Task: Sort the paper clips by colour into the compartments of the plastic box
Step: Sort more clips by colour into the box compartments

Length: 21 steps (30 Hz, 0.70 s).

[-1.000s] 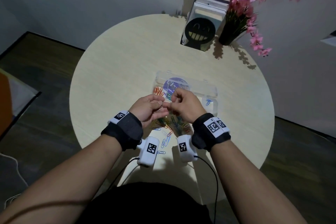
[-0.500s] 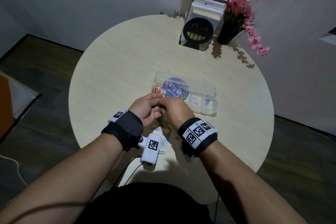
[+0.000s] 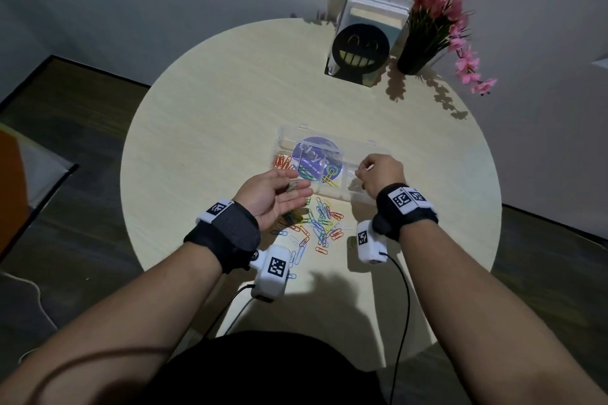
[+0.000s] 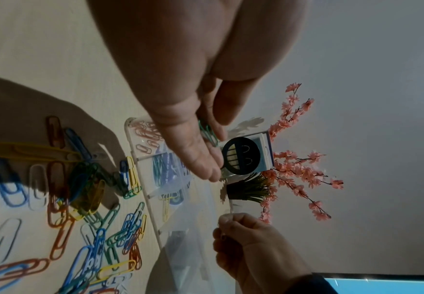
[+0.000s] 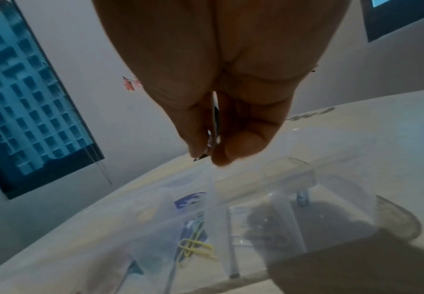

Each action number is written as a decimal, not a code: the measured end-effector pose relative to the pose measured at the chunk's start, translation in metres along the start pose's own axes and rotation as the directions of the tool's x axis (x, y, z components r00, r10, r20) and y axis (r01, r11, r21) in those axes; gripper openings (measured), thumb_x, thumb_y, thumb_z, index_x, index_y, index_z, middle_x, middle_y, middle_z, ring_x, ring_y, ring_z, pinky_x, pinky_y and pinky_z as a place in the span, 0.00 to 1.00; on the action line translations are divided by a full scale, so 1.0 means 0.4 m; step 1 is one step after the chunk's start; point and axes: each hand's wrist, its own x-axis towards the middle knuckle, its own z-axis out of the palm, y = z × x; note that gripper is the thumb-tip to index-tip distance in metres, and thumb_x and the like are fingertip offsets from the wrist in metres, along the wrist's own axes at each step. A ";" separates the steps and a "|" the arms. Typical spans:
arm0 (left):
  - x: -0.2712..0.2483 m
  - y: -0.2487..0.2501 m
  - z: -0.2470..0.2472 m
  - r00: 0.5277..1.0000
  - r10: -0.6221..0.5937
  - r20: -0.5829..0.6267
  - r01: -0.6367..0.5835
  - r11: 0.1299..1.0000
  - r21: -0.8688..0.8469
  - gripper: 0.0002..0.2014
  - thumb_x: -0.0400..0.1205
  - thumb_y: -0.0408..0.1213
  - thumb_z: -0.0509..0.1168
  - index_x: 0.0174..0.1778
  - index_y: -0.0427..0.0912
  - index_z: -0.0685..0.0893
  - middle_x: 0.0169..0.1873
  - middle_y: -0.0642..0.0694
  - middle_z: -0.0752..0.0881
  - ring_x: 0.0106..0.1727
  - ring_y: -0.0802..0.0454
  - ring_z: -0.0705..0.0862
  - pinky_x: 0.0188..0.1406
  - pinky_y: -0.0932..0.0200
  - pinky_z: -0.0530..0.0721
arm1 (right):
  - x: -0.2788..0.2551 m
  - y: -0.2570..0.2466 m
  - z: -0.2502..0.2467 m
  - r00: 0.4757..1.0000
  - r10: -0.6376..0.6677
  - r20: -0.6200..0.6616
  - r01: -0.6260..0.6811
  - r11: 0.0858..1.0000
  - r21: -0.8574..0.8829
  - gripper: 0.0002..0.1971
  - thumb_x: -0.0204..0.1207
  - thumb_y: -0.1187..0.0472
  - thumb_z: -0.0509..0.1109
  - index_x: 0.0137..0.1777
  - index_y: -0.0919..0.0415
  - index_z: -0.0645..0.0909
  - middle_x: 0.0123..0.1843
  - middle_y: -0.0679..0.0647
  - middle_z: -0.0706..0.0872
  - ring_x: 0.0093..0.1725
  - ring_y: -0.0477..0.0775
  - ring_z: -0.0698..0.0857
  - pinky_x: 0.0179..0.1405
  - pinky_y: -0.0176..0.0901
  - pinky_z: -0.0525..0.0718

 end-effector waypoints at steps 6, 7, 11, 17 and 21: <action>0.007 -0.003 0.001 1.000 -0.006 0.003 0.006 1.000 0.022 0.10 0.87 0.32 0.52 0.52 0.36 0.79 0.50 0.31 0.87 0.44 0.41 0.91 0.44 0.51 0.90 | 0.017 0.034 -0.005 0.995 0.083 -0.046 -0.076 0.988 0.137 0.12 0.73 0.65 0.67 0.54 0.54 0.83 0.48 0.60 0.88 0.35 0.55 0.88 0.33 0.34 0.85; 0.009 -0.006 0.001 1.000 -0.009 0.007 0.009 1.000 0.024 0.10 0.87 0.33 0.53 0.52 0.36 0.80 0.51 0.31 0.87 0.45 0.40 0.90 0.47 0.50 0.89 | 0.003 0.028 -0.011 0.998 0.040 -0.042 -0.033 0.988 0.149 0.10 0.74 0.66 0.67 0.53 0.56 0.84 0.43 0.57 0.87 0.30 0.49 0.85 0.27 0.28 0.81; 0.017 -0.018 0.017 0.999 -0.036 0.025 0.035 0.999 0.028 0.15 0.88 0.43 0.53 0.52 0.36 0.80 0.49 0.32 0.88 0.44 0.41 0.90 0.49 0.48 0.88 | -0.098 -0.050 -0.013 0.950 -0.300 0.086 0.288 0.949 0.129 0.05 0.73 0.61 0.73 0.47 0.54 0.86 0.35 0.49 0.84 0.31 0.47 0.81 0.33 0.33 0.75; 0.011 -0.023 0.021 0.995 -0.087 0.053 0.082 0.992 0.099 0.20 0.87 0.55 0.50 0.51 0.43 0.80 0.33 0.41 0.89 0.31 0.49 0.88 0.35 0.54 0.88 | -0.172 -0.101 0.073 0.833 -0.500 0.236 0.517 0.856 -0.013 0.17 0.72 0.60 0.72 0.61 0.49 0.83 0.47 0.52 0.81 0.50 0.54 0.83 0.51 0.46 0.80; 0.007 -0.015 0.003 0.989 -0.129 0.077 0.122 0.989 0.086 0.23 0.85 0.59 0.50 0.59 0.44 0.78 0.33 0.39 0.88 0.30 0.48 0.88 0.31 0.56 0.88 | -0.187 -0.097 0.111 0.808 -0.556 0.195 0.572 0.819 -0.034 0.08 0.74 0.62 0.68 0.52 0.57 0.84 0.48 0.57 0.79 0.50 0.61 0.82 0.47 0.52 0.81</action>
